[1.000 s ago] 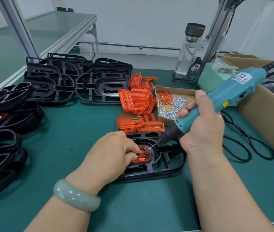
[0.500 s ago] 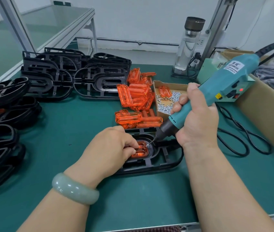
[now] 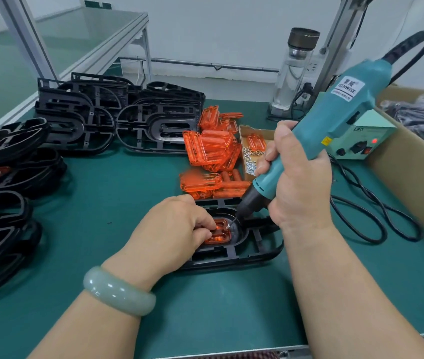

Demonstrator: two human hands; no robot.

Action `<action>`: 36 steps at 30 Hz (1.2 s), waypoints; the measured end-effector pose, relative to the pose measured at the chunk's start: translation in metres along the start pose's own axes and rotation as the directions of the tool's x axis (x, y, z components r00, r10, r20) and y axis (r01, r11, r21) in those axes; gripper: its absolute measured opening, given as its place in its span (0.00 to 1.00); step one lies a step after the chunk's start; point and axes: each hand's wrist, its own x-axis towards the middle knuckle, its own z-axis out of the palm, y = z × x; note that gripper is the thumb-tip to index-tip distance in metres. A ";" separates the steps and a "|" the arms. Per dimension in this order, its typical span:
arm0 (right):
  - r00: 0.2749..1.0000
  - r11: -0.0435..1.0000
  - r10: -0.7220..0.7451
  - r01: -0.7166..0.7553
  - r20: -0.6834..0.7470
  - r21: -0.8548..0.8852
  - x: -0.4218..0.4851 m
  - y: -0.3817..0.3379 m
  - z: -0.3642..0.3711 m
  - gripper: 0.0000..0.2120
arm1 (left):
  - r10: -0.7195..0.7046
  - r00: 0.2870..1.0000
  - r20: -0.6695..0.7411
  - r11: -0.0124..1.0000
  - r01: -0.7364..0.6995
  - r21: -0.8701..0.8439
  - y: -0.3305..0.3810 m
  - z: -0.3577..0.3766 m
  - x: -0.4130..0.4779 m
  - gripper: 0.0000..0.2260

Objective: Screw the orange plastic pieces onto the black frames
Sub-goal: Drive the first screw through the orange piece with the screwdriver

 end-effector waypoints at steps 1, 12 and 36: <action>1.000 1.000 0.000 0.000 0.013 -0.007 0.000 0.000 0.001 0.03 | 0.002 1.000 0.000 1.000 -0.002 0.004 0.000 0.000 0.000 0.07; 0.936 1.000 0.013 -0.008 0.352 -0.015 0.002 0.001 0.006 0.09 | -0.003 1.000 0.008 0.997 0.002 0.076 0.007 -0.002 0.002 0.06; 0.914 0.998 0.061 -0.061 0.401 -0.014 0.003 0.001 0.007 0.05 | -0.009 0.998 -0.055 0.994 0.016 0.112 0.008 0.002 0.000 0.05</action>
